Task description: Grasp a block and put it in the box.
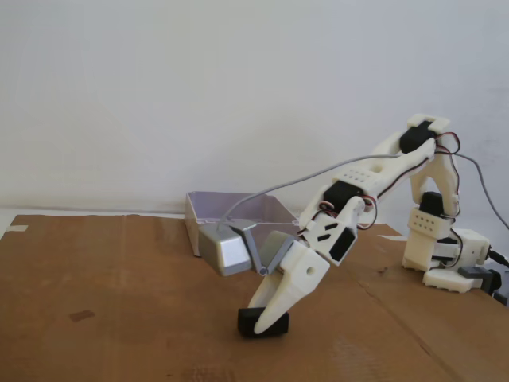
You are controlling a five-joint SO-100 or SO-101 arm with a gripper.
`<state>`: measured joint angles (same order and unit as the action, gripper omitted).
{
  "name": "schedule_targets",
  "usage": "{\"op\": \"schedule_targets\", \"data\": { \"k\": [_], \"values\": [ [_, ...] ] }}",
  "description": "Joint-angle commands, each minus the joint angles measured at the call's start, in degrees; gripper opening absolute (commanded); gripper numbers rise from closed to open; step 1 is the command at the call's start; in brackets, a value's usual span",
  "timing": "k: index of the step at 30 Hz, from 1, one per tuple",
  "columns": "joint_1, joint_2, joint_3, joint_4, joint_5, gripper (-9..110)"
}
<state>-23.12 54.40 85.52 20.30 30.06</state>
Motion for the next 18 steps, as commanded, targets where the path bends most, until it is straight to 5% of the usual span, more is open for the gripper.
{"op": "schedule_targets", "data": {
  "k": [1,18],
  "values": [
    [-0.7,2.5,0.1,1.6,0.4,0],
    [0.8,15.5,-1.4,1.5,0.3,0]
  ]
}}
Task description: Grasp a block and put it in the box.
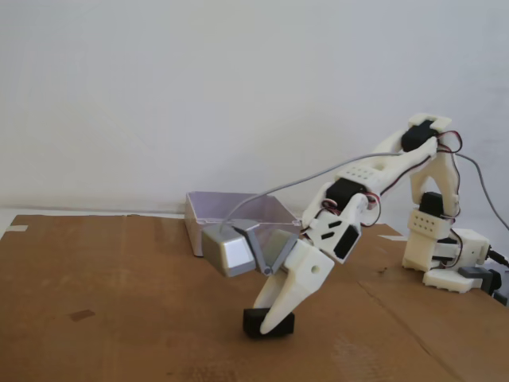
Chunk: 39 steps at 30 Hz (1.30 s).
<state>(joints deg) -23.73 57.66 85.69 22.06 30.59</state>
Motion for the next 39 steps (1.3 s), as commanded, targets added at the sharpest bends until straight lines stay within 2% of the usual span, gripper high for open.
{"op": "schedule_targets", "data": {
  "k": [1,16,39],
  "values": [
    [1.4,13.2,-1.6,-0.3,-0.3,0],
    [8.0,25.0,-1.6,-0.2,-0.3,0],
    [31.9,32.4,-1.6,-0.2,-0.3,0]
  ]
}}
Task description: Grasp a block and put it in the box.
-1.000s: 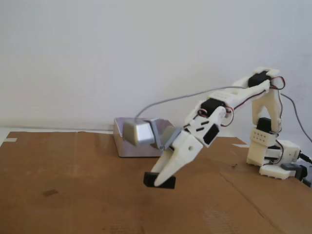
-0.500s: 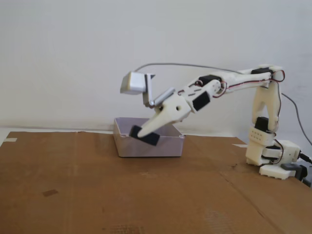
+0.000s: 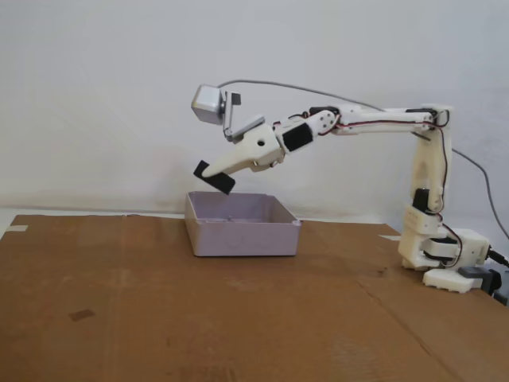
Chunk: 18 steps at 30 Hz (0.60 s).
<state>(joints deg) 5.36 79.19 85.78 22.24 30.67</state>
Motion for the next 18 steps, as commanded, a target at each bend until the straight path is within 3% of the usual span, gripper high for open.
{"op": "schedule_targets", "data": {
  "k": [1,18],
  "values": [
    [3.6,10.9,-1.7,-0.4,-0.4,0],
    [14.9,10.8,-0.7,-0.4,-7.3,0]
  ]
}}
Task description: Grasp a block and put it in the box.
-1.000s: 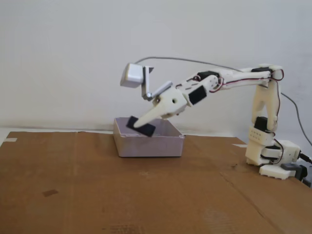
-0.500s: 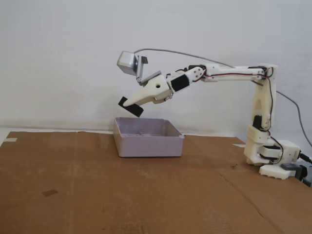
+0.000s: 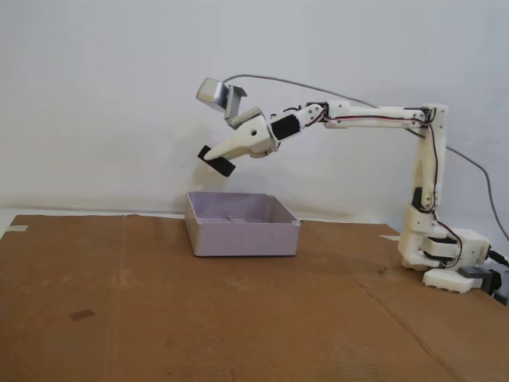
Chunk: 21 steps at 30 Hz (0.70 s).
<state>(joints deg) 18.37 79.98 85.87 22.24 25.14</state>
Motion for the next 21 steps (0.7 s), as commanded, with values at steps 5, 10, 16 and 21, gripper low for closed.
{"op": "schedule_targets", "data": {
  "k": [5,10,16,21],
  "values": [
    [3.0,10.2,2.7,-0.4,-6.4,0],
    [3.0,10.2,5.1,-0.4,-10.0,0],
    [3.0,10.2,8.5,-0.4,-14.0,0],
    [3.9,10.3,10.6,-0.4,-16.1,0]
  ]
}}
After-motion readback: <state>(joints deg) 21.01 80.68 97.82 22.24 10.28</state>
